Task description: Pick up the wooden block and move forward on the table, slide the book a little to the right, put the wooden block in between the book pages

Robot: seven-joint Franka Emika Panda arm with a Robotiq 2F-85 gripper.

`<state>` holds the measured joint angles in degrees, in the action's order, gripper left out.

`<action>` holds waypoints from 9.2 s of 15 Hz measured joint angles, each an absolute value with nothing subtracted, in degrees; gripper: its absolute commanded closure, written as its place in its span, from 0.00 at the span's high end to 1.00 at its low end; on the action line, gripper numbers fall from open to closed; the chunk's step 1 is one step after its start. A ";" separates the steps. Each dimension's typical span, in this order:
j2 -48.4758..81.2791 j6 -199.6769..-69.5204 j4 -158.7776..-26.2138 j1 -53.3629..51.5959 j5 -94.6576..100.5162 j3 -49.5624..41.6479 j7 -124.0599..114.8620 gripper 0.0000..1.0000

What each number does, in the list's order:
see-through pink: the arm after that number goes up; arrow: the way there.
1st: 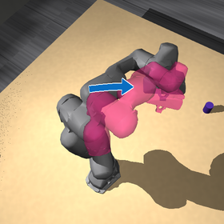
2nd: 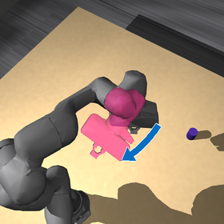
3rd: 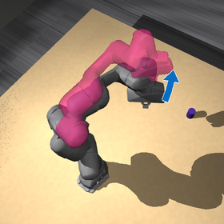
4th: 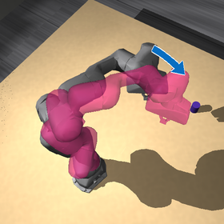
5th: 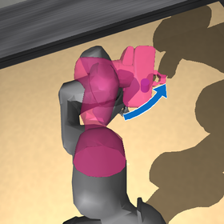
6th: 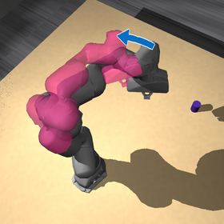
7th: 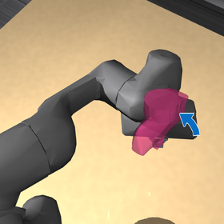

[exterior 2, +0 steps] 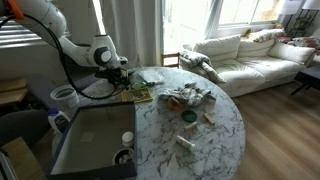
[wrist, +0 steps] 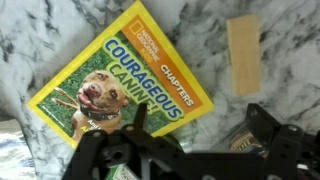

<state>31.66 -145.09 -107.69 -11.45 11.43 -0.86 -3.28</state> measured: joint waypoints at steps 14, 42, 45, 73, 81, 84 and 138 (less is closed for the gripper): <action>34.85 -150.29 -107.95 -14.34 12.96 -4.93 -15.62 1.00; 28.87 -143.94 -110.59 -19.90 27.13 -16.70 -32.32 0.00; 27.22 -142.70 -112.92 -19.13 26.52 -15.84 -36.98 0.00; 16.70 -143.50 -128.57 -14.39 34.18 -9.67 -47.19 0.49; 15.59 -141.32 -126.31 -14.31 34.45 -6.81 -49.12 1.00; 15.01 -141.31 -124.95 -14.30 34.44 -4.84 -48.99 1.00; 29.63 -141.53 -112.68 -2.26 9.80 7.46 27.79 0.07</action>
<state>29.63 -141.53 -112.68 -2.26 9.80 7.46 27.79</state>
